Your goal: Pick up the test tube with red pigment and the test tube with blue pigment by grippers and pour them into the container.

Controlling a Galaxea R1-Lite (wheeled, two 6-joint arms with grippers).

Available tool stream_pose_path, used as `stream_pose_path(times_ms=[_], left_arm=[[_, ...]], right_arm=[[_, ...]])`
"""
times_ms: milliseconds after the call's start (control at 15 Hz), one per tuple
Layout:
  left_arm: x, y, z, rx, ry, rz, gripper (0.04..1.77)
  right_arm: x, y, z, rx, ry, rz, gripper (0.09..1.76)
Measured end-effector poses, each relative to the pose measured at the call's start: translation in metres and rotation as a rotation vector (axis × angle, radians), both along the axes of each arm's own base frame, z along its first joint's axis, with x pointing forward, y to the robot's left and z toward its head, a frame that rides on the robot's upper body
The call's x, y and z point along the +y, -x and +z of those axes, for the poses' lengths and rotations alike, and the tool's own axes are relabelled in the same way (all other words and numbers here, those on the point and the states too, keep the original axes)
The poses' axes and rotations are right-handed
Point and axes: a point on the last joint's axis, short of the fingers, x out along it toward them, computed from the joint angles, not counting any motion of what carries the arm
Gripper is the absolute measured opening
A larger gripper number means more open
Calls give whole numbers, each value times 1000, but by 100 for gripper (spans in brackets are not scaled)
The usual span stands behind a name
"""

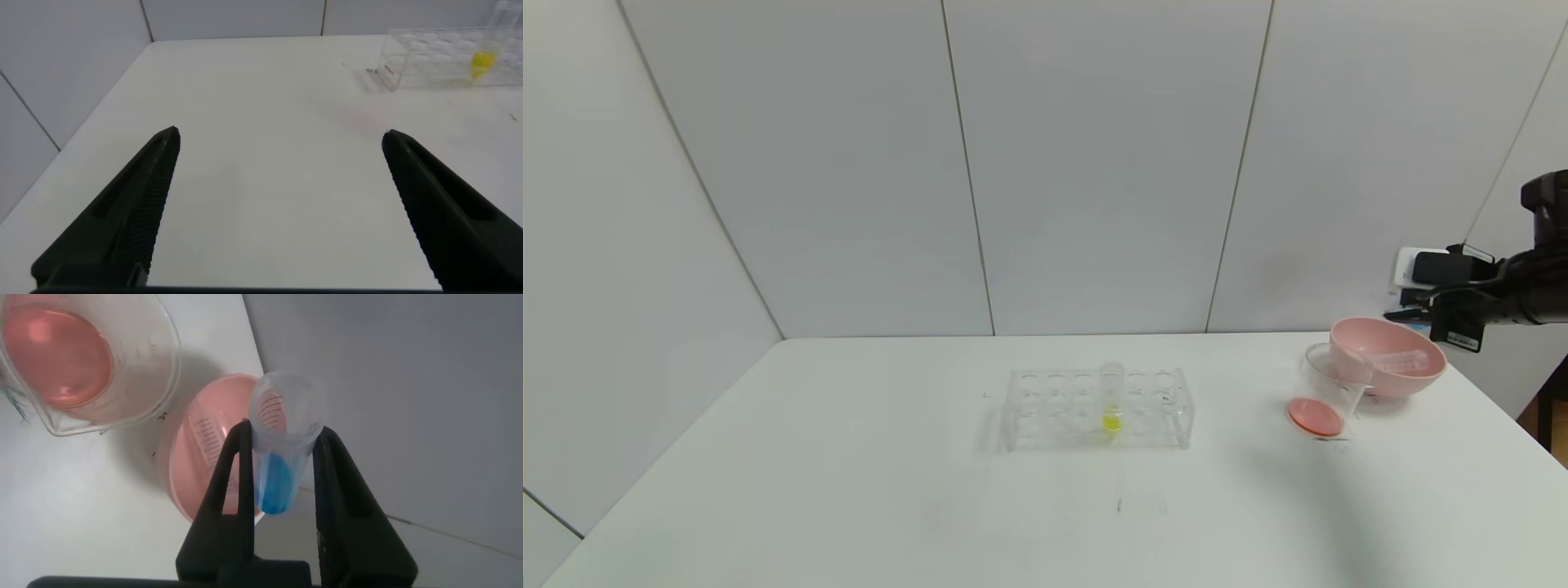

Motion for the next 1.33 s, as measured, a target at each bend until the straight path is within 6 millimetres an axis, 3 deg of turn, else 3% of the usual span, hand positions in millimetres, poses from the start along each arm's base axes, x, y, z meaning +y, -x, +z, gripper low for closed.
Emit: stream_pose_path(times_ms=[867, 1333], left_arm=[[0, 0, 0, 0, 0, 0, 176], [0, 0, 0, 0, 0, 0, 176]], right_arm=[[11, 25, -18, 8, 122, 93, 49], [17, 35, -20, 48, 246, -13, 49]])
